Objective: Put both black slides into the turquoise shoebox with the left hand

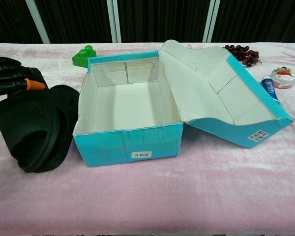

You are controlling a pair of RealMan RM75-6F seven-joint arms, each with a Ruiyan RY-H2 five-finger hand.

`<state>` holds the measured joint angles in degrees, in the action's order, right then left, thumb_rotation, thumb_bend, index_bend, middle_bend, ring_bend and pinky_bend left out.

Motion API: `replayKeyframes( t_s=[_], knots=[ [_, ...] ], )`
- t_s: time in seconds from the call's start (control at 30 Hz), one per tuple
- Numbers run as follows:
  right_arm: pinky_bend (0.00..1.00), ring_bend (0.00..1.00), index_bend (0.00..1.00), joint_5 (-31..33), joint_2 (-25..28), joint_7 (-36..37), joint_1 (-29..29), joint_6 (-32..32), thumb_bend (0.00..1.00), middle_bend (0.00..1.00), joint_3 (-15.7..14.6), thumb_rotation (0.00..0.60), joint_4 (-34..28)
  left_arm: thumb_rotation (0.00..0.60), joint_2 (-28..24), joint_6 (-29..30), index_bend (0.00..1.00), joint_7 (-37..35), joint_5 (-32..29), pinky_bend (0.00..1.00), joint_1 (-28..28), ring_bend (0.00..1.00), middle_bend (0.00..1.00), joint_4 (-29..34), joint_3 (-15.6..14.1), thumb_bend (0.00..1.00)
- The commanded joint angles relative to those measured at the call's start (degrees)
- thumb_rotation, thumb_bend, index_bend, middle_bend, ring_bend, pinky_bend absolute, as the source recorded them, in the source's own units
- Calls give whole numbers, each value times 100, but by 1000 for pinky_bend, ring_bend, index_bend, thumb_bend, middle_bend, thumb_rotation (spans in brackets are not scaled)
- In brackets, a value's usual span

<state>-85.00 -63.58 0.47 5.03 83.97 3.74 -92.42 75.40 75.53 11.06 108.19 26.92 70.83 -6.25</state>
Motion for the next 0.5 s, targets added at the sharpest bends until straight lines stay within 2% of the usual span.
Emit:
replayKeyframes(
  t_s=[0.03,0.5],
  knots=[
    [150,127,0,2,2,16,-1,-8,186,38,-2,600,-7,600,3,-2,48,23,3,19,2,0,73,-8,-9,32],
    [149,128,0,27,26,10,-3,-45,186,38,-5,600,-28,600,-41,27,49,73,-38,18,2,0,88,66,4,32]
  ],
)
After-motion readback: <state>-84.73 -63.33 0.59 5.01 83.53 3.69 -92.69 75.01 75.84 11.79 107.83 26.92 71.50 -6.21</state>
